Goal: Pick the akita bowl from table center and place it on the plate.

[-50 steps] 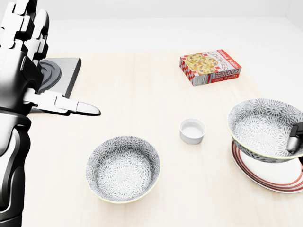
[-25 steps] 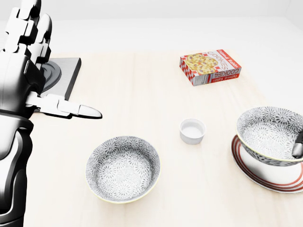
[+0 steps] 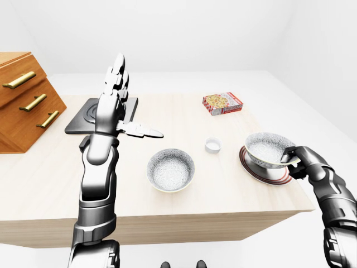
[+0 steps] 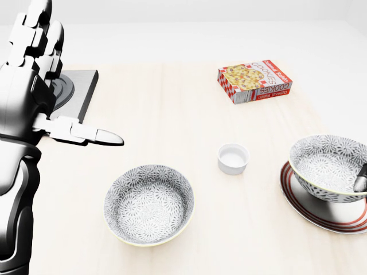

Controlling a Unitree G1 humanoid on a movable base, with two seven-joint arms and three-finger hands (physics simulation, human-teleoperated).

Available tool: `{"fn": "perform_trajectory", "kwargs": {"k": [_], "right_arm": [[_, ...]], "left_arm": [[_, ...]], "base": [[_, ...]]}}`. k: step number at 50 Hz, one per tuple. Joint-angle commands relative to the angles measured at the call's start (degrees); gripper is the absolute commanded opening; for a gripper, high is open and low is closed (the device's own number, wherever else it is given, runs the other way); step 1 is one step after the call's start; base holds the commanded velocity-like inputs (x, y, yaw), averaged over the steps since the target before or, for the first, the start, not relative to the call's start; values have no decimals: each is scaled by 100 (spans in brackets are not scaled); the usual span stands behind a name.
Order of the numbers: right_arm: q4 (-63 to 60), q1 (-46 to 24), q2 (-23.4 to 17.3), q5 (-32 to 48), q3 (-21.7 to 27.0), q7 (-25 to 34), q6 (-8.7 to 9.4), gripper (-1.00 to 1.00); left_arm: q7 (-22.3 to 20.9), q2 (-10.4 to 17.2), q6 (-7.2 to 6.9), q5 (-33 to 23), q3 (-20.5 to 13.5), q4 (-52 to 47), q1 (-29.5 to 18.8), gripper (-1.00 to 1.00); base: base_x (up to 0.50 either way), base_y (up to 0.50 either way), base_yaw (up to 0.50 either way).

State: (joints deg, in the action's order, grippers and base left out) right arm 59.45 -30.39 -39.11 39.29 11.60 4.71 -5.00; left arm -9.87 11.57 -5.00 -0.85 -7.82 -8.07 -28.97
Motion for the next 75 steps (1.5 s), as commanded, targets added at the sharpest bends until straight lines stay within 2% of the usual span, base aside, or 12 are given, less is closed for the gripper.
{"fn": "perform_trajectory", "kwargs": {"k": [1,6,7,8,26,35,39,42,51,70,71,75], "right_arm": [[502,-305,-79,-1179,-64,-248,0,-100],[549,-307,-63,-1168,-93,-278,0,-97],[546,-296,-60,-1148,-109,-283,0,27],[545,-271,-68,-1123,-125,-197,0,100],[175,-10,-44,-952,-82,27,0,100],[-1553,653,-11,-1072,351,638,1,100],[-2278,885,89,-1015,569,927,272,100],[-4176,1524,341,-1068,1010,1829,967,100],[-7358,2283,1211,-838,1714,3529,1000,100],[-7855,2300,1468,-792,1681,3529,1000,100],[-7932,810,2753,-1269,604,2350,1000,100],[-7818,921,2693,-2088,182,1513,1000,100]], "left_arm": [[-13,-4,0,-18,0,-9,26,100],[-12,-4,0,-23,-5,1,30,100],[-14,-1,0,-24,-5,-3,28,100],[-16,0,0,-23,-6,-6,24,100],[6,40,0,26,-54,106,10,100],[11,34,0,25,-38,66,14,100],[10,36,0,29,-41,40,14,100],[5,53,0,44,-58,-21,6,100],[39,76,0,121,-95,-147,-3,100],[43,84,0,141,-96,-167,11,100],[66,22,0,263,-140,-619,138,100],[112,-3,0,335,-128,-711,219,100]], "base": [[0,0,0],[0,0,0],[0,0,0],[0,0,0],[0,0,0],[0,0,0],[0,0,0],[0,0,0],[0,0,0],[0,0,0],[0,0,0],[0,0,0]]}}
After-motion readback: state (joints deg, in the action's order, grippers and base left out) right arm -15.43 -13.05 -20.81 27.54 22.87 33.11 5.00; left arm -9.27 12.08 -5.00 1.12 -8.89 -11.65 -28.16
